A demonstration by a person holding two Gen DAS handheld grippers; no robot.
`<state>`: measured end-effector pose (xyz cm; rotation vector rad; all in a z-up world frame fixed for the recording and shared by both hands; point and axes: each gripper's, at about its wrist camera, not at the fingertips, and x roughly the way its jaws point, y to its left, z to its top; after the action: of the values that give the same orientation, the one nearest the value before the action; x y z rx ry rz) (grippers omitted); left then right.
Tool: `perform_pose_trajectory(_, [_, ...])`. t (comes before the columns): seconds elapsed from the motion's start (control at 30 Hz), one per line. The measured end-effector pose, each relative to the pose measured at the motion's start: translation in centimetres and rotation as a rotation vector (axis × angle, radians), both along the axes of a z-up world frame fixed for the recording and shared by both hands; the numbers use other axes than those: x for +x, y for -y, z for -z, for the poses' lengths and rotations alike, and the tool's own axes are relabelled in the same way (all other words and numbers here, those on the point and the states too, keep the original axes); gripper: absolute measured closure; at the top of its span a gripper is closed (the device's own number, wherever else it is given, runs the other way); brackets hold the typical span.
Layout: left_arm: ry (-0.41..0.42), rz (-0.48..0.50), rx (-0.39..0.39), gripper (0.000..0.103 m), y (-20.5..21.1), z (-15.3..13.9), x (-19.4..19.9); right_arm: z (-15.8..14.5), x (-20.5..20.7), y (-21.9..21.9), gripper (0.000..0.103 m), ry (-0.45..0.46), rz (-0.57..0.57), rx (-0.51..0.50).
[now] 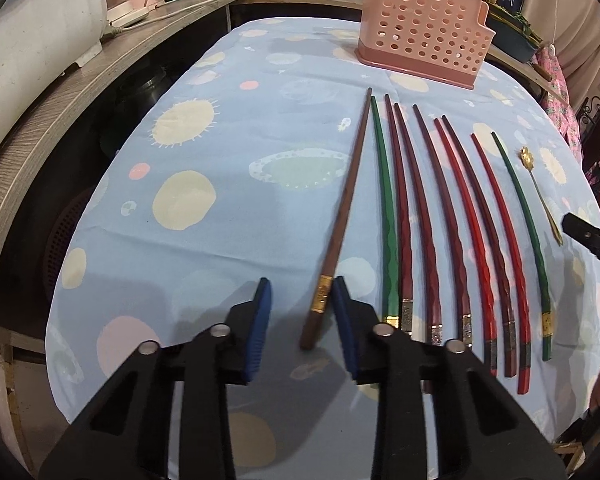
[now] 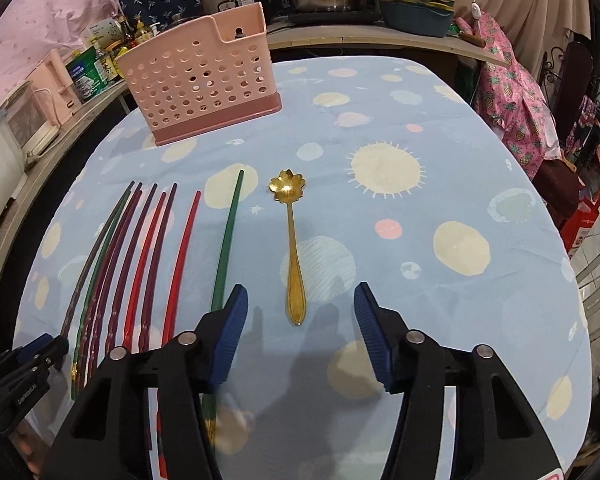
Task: Organize utensils
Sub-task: 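Close the left tool on the dark-brown chopstick while the right tool grasps the gold spoon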
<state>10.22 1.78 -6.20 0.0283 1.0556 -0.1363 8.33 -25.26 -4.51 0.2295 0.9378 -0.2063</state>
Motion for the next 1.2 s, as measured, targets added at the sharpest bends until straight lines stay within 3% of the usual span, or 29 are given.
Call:
perform_pose_trajectory(0.13, [-0.008,0.004,0.001,0.085,0.1,0.0,0.1,1.1,0.9,0.6,0.075,-0.018,0.004,0.044])
perform_pose_trajectory(0.27, [-0.012,0.002,-0.001,0.085,0.2,0.0,0.3,1.2,1.1,0.5,0.078,-0.006,-0.005,0.026])
perform_pose_trajectory(0.4, [-0.008,0.001,0.006,0.085,0.3,0.0,0.2,1.2,1.1,0.5,0.091,-0.004,-0.011,0.028])
perform_pose_trajectory(0.77, [-0.003,-0.004,-0.024,0.093,0.0,-1.2,-0.2,-1.2,-0.6,0.0,0.093,0.048,-0.017,0.0])
perform_pose_trajectory(0.8, [0.003,-0.002,-0.028,0.093,0.0,-1.6,-0.3,-1.6,-0.8,0.1,0.093,0.057,-0.015,-0.002])
perform_pose_trajectory(0.83, [0.01,0.0,-0.032,0.093,0.0,-1.9,-0.4,-2.0,-1.0,0.2,0.102,0.064,-0.013,-0.002])
perform_pose_trajectory(1.1, [0.062,-0.002,-0.081,0.095,-0.4,-5.2,-0.6,-4.8,-2.0,1.3,0.102,0.124,0.018,-0.025])
perform_pose_trajectory(1.2, [0.092,-0.003,-0.089,0.095,-0.5,-6.4,-0.7,-4.4,-1.9,1.5,0.102,0.1,0.001,-0.007])
